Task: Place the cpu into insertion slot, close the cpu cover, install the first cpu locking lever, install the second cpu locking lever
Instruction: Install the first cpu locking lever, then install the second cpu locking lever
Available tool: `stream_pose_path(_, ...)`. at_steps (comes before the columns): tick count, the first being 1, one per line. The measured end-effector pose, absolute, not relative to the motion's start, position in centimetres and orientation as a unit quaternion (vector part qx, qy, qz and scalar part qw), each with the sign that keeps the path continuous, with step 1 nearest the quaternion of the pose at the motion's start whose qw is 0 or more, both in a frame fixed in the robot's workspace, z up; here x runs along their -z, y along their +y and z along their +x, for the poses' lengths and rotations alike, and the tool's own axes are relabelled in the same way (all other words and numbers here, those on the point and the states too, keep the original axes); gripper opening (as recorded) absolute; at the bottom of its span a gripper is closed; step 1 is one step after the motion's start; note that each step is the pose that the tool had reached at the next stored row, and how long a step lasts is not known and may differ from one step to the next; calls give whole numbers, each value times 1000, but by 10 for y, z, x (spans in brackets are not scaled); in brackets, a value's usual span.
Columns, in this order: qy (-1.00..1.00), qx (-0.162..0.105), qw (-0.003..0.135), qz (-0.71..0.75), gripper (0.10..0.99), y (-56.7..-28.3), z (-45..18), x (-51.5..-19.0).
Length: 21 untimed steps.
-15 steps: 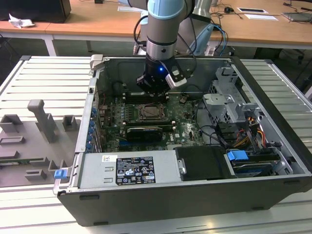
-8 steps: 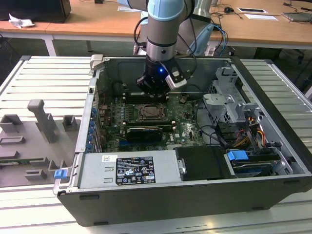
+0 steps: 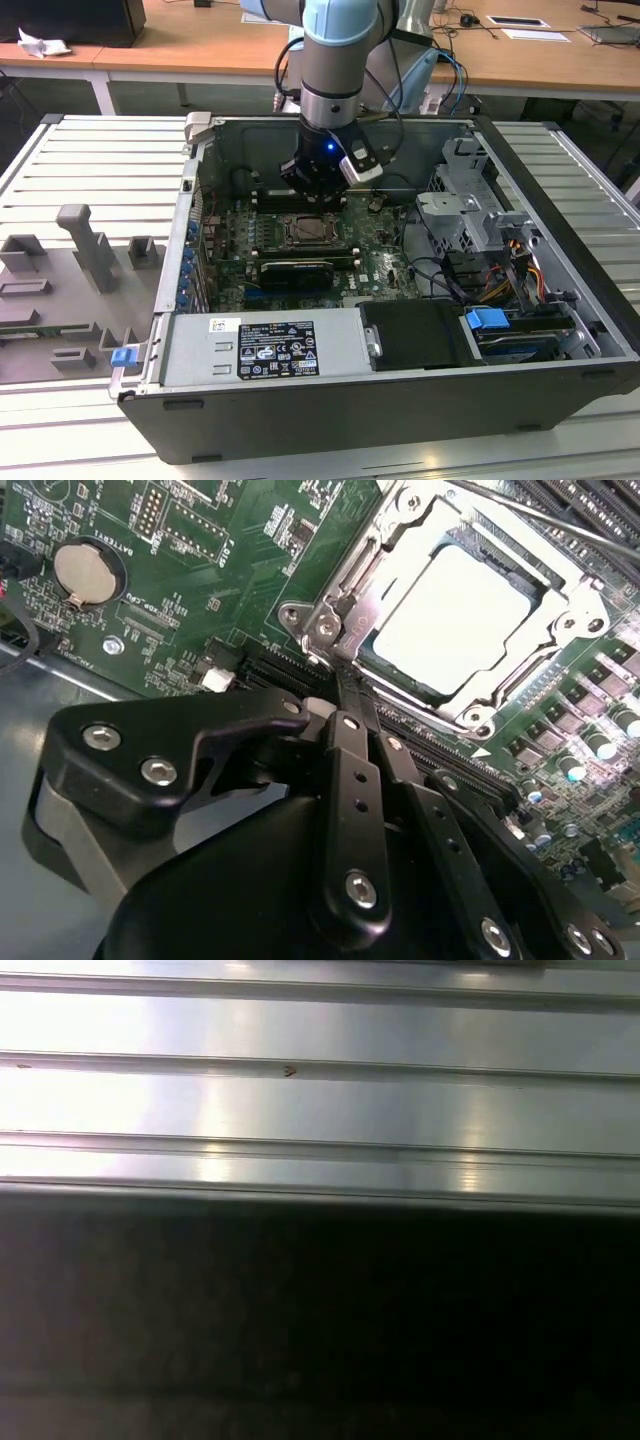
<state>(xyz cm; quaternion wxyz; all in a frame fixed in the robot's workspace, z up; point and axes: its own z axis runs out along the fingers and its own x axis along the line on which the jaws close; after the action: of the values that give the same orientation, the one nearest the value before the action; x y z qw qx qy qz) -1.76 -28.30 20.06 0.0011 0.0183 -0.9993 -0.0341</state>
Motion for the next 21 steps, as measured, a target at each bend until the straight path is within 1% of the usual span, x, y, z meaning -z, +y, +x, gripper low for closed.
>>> stream_pose_path(3, -999, 40, 0, 18, 106, -283, -17, -203)
stream_pose_path(7, -999, 40, 1, 18, 106, -283, -18, -217)
stream_pose_path(21, -999, 39, 1, 18, 106, -295, -18, -217)
